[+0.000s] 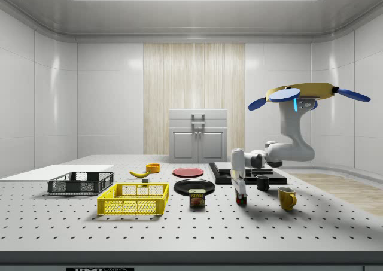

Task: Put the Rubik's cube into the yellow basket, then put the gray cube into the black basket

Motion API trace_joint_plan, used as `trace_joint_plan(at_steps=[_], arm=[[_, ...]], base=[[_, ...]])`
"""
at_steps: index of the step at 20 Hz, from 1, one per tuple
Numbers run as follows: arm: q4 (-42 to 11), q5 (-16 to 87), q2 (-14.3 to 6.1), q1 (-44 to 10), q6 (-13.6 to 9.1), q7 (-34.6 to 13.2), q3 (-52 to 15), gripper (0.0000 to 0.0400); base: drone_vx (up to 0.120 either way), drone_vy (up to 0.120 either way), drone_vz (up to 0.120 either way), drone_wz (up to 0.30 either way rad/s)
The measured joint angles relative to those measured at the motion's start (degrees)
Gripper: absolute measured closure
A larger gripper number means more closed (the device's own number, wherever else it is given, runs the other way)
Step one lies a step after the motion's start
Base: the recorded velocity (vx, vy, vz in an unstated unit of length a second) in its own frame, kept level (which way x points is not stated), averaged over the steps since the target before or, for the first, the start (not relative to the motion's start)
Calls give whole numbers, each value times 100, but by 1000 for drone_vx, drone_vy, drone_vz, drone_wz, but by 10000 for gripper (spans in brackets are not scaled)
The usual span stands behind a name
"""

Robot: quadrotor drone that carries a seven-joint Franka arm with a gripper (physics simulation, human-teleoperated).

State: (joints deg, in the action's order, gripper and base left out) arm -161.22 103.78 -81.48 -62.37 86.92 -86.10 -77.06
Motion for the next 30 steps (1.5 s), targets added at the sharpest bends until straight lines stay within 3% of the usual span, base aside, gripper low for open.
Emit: trace_joint_plan(at_steps=[2, 3, 13, 22, 30], arm=[[0, -39, 142, 819, -196, 971, -105, 58], [-97, -10, 249, 1013, -336, 1026, -115, 63], [-205, -248, 207, -39, -437, -433, -406, 102], [-152, -425, 38, -438, -292, -996, -536, 113], [-136, -527, -153, -516, -108, -1072, -574, 112]], base=[[0, 0, 120, 0], [0, 0, 120, 0], [0, 0, 88, 0], [0, 0, 120, 0], [100, 40, 0, 0]])
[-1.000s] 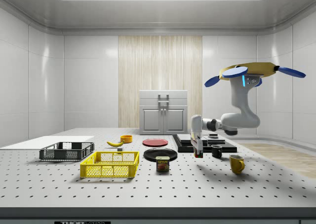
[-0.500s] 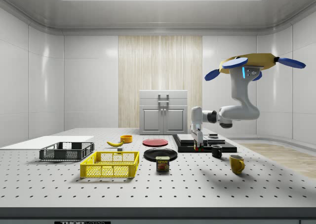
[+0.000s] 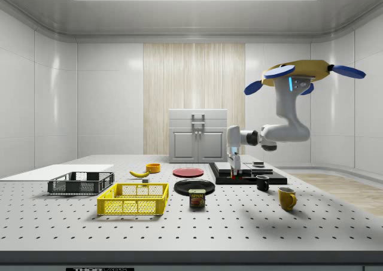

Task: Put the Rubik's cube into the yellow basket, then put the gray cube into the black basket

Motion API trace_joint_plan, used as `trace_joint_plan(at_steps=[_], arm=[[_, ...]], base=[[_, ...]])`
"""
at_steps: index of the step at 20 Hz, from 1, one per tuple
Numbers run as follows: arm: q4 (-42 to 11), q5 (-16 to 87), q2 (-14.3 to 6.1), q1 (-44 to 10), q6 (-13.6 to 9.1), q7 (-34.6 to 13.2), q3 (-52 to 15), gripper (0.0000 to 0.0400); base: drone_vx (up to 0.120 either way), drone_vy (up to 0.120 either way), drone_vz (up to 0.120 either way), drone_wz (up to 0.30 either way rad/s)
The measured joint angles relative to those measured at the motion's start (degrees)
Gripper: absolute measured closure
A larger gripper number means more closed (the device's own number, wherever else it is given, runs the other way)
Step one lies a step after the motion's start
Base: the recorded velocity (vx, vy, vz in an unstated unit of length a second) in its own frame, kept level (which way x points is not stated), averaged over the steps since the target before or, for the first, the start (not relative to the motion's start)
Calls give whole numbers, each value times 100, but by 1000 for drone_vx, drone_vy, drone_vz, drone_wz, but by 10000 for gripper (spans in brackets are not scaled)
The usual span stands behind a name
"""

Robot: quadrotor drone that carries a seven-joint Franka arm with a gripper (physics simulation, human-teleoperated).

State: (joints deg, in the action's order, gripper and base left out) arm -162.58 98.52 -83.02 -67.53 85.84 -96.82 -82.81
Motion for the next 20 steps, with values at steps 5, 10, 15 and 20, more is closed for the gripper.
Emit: trace_joint_plan(at_steps=[5, 10, 15, 20], arm=[[5, -51, -113, -20, 107, 2, -14, 112], [9, -96, -217, -35, 206, 2, -26, 113], [12, -136, -313, -48, 295, 2, -37, 113], [14, -172, -401, -59, 377, -3, -46, 113]], base=[[120, 120, 0, 0], [120, 16, 0, 0], [120, 0, 0, 0], [120, 0, 0, 0]])
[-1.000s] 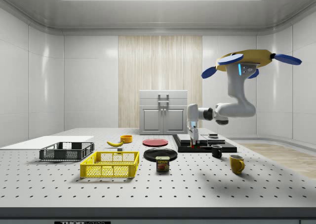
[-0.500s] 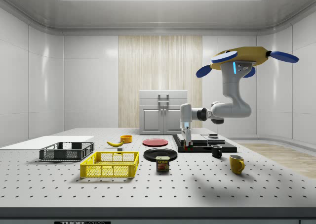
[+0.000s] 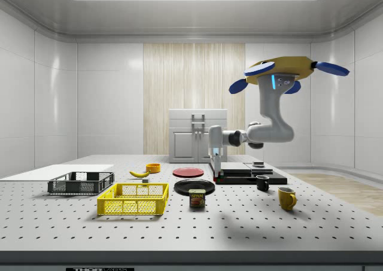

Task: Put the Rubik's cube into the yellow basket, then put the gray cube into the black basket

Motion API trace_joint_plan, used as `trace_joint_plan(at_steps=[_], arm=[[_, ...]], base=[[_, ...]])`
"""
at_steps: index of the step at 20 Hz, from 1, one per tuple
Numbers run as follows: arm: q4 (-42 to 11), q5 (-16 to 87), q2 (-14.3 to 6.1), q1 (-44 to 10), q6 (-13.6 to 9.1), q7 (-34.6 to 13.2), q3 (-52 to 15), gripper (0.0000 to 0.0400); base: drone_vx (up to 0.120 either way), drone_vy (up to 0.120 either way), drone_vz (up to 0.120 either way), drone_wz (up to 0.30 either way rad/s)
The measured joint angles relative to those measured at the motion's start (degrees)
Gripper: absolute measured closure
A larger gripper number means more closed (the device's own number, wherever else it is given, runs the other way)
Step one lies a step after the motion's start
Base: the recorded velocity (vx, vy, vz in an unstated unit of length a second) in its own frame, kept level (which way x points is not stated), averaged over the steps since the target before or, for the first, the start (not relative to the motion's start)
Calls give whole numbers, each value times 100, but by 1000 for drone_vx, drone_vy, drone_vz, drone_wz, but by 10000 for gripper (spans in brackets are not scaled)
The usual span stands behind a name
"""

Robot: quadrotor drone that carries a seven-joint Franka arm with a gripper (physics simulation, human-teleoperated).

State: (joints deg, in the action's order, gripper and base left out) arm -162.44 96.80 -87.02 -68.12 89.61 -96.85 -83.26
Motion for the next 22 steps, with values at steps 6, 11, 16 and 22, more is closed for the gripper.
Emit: trace_joint_plan(at_steps=[6, 11, 16, 22], arm=[[2, -38, -94, -11, 87, -6, -9, 112], [4, -66, -163, -20, 152, -9, -16, 112], [6, -91, -225, -27, 209, -11, -22, 112], [7, -117, -290, -35, 269, -11, -28, 113]], base=[[120, 0, 0, 0], [120, 0, 0, 0], [120, 0, 0, 0], [120, 0, 0, 0]])
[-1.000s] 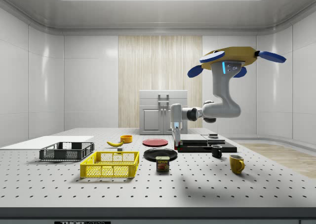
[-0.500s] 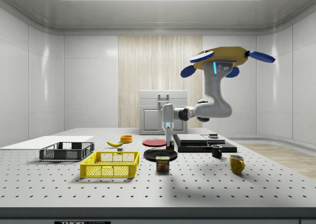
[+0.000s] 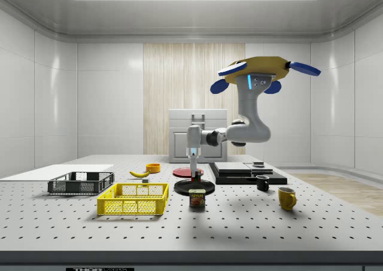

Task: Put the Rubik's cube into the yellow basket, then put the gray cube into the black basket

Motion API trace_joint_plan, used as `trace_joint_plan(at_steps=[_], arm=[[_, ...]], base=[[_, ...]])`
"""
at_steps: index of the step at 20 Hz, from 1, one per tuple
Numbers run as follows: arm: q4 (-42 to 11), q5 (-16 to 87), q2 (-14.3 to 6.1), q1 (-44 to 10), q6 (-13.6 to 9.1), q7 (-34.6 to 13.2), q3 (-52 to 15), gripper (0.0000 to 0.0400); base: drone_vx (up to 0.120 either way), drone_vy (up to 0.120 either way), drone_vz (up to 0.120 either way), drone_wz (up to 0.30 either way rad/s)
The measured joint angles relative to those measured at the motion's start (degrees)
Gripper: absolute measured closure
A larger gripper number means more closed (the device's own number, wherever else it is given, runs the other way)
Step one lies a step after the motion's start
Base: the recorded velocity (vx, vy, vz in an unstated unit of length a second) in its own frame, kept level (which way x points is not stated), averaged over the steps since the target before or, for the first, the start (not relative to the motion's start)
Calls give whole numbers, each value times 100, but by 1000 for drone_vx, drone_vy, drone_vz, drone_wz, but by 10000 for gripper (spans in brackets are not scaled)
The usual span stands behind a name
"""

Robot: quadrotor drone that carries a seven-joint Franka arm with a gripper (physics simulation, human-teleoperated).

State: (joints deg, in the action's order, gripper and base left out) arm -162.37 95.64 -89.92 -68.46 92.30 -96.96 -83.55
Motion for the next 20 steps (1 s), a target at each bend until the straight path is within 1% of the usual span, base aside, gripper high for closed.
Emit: trace_joint_plan(at_steps=[20], arm=[[4, -60, -148, -18, 136, 17, -14, 113]], base=[[120, 0, 0, 0]])
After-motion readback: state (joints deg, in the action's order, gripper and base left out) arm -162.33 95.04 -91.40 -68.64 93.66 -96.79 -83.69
